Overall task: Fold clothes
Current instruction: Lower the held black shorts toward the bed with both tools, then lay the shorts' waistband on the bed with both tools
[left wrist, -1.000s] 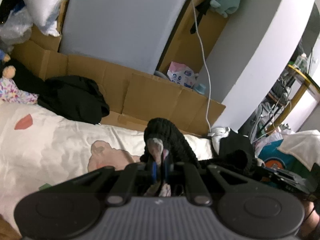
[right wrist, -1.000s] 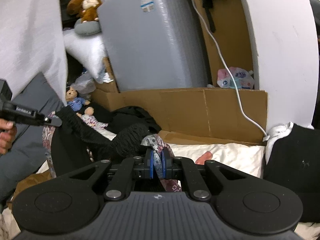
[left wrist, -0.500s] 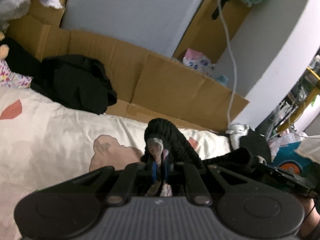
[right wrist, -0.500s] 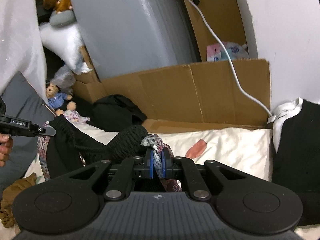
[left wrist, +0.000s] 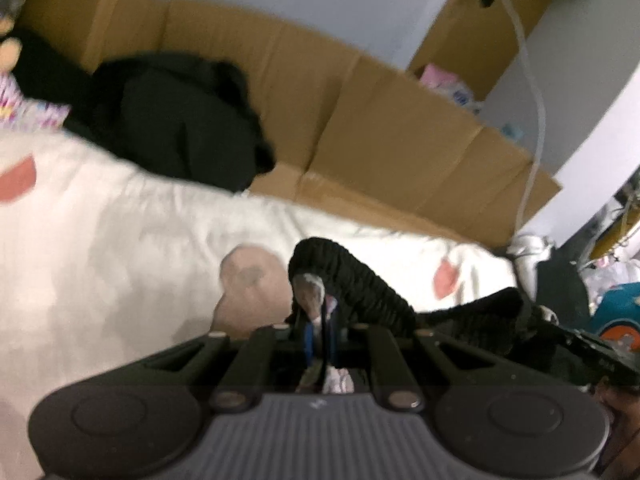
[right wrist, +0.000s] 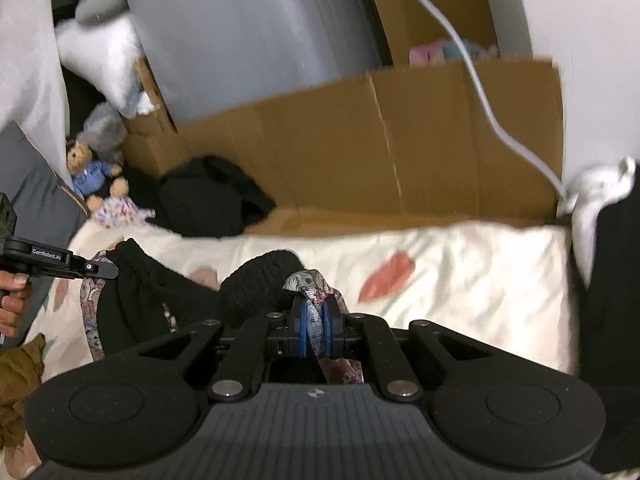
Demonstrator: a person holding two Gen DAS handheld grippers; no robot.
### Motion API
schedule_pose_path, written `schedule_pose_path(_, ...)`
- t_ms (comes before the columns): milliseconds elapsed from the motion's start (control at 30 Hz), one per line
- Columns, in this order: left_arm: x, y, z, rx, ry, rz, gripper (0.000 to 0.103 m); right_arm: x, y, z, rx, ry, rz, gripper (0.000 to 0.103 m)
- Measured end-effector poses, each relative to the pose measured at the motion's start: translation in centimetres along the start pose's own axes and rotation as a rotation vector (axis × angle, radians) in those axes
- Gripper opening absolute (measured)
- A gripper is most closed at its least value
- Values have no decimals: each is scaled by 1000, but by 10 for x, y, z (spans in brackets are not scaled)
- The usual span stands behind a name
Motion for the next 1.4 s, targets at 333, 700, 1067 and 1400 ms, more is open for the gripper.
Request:
schedule_pose_path(333,23,21,-16,78,-64,12,11,13,38,-25,157,-8,41,20)
schedule_pose_path(700,40,39,-22,150,-127,28,12,12,13,-2,170,-2,89,43)
schedule_pose_path(1067,41,40,-30,187,-151,-10,12,-9,-32,-77,272,30,-65,43)
schedule_pose_path(1400,41,40,-32,199,-155,-28,11,-3,14,-116,451,87,-3,43)
Point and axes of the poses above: each gripper's, at about its wrist camera, not at the fingertips, and z roughly against the way its jaws point, x to its left, y to its underside, the point moved 6 cm from there along -z, roughly the way its jaws point, and after that the axes turned 8 degrees about y, right-handed, at the moved point
